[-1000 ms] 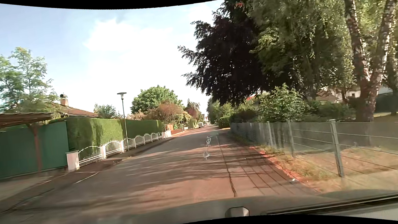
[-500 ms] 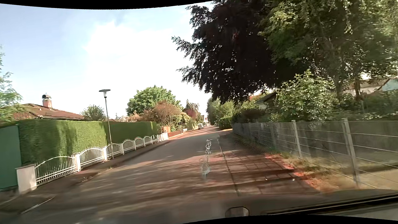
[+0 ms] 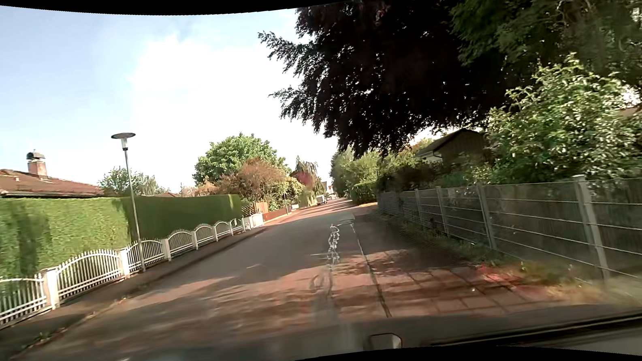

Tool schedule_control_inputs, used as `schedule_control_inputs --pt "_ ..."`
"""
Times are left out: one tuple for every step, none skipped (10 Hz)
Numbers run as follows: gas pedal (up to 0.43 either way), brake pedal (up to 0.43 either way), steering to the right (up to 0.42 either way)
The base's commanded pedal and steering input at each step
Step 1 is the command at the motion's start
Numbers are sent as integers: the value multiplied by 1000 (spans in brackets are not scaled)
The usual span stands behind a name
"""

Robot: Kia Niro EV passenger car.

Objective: Follow the waypoints while adhering to traffic rules and regulations

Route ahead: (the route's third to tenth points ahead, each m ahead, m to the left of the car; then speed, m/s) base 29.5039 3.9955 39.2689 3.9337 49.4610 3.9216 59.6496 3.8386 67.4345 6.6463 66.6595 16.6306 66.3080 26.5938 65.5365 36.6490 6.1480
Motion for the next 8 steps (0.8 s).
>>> schedule_control_inputs --pt "110 0 -1" --pt "110 0 -1" --pt "110 0 -2" --pt "110 0 -2" --pt "110 0 -3" --pt "110 0 -1" --pt "110 0 5" --pt "110 0 6"
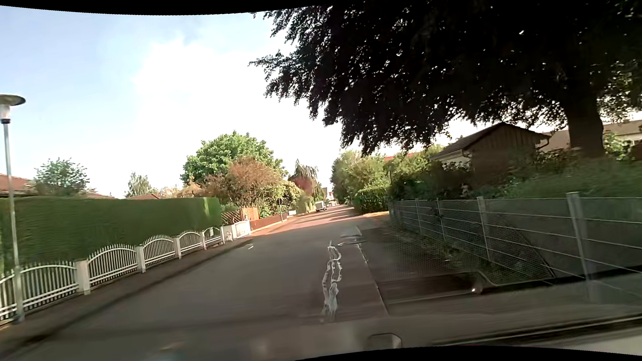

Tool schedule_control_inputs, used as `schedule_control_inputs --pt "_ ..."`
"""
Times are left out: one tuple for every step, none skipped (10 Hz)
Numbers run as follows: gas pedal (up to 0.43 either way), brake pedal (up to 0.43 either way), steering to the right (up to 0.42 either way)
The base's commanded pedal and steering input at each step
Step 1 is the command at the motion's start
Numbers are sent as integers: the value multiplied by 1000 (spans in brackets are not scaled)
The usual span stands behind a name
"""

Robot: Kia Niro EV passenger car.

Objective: Follow the waypoints while adhering to traffic rules and regulations

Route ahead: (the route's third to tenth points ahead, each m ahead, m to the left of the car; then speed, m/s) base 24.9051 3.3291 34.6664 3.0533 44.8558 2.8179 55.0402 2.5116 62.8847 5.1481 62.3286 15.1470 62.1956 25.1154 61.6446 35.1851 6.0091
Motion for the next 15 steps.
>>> schedule_control_inputs --pt "110 0 3" --pt "110 0 -1" --pt "118 0 -4" --pt "118 0 -1" --pt "118 0 3" --pt "118 0 4" --pt "118 0 1" --pt "118 0 -1" --pt "118 0 -2" --pt "118 0 -1" --pt "118 0 -1" --pt "110 0 -1" --pt "110 0 -1" --pt "110 0 -1" --pt "110 0 -1"
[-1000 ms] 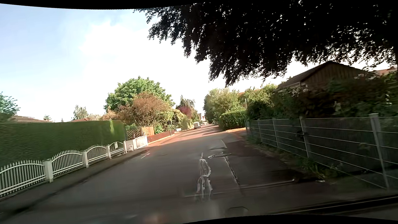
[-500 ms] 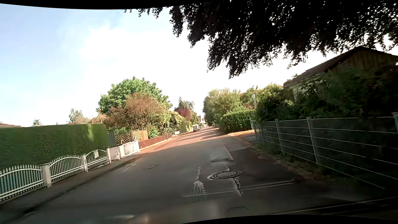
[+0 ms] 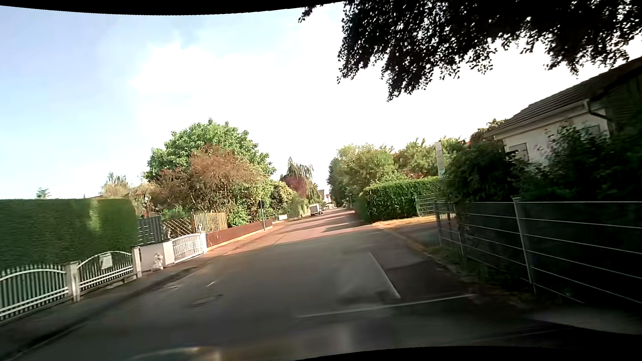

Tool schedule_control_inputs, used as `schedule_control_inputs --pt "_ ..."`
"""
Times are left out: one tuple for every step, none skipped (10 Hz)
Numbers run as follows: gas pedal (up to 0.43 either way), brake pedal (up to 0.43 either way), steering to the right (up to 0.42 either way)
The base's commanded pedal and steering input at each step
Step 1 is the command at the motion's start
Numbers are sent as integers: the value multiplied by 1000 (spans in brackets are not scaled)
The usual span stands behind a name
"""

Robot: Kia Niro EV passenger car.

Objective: Follow the waypoints while adhering to traffic rules and regulations

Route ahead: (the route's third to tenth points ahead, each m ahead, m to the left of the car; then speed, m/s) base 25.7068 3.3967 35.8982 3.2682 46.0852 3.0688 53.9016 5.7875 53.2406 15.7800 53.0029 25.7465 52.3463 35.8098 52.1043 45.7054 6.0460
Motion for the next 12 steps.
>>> schedule_control_inputs --pt "110 0 0" --pt "110 0 -1" --pt "110 0 -1" --pt "110 0 -1" --pt "110 0 -1" --pt "87 0 -2" --pt "87 0 -4" --pt "87 0 -4" --pt "87 0 -4" --pt "87 0 -3" --pt "87 0 -2" --pt "87 0 -3"
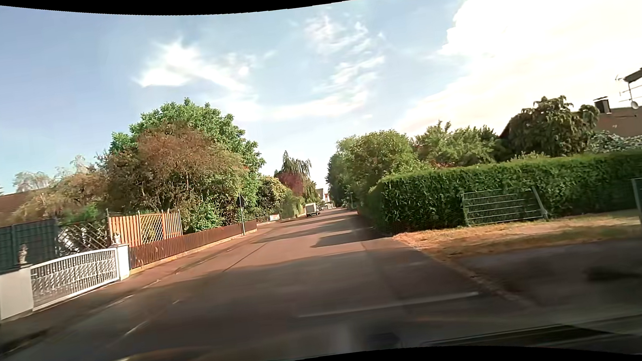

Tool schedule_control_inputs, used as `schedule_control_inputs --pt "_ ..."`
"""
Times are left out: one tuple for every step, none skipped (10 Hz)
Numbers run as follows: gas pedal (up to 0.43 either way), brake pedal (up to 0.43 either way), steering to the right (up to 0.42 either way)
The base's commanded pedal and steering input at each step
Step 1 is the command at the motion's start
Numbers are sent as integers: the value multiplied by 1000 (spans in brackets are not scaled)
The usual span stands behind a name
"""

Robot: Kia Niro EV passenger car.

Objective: Follow the waypoints while adhering to traffic rules and regulations

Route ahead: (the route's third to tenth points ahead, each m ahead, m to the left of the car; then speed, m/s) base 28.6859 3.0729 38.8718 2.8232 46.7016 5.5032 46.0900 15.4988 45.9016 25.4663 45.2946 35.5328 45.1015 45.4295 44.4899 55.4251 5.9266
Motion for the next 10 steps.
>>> schedule_control_inputs --pt "87 0 -3" --pt "87 0 -3" --pt "87 0 -3" --pt "87 0 -3" --pt "87 0 -3" --pt "87 0 -3" --pt "87 0 -3" --pt "87 0 -4" --pt "87 0 -4" --pt "87 0 -3"
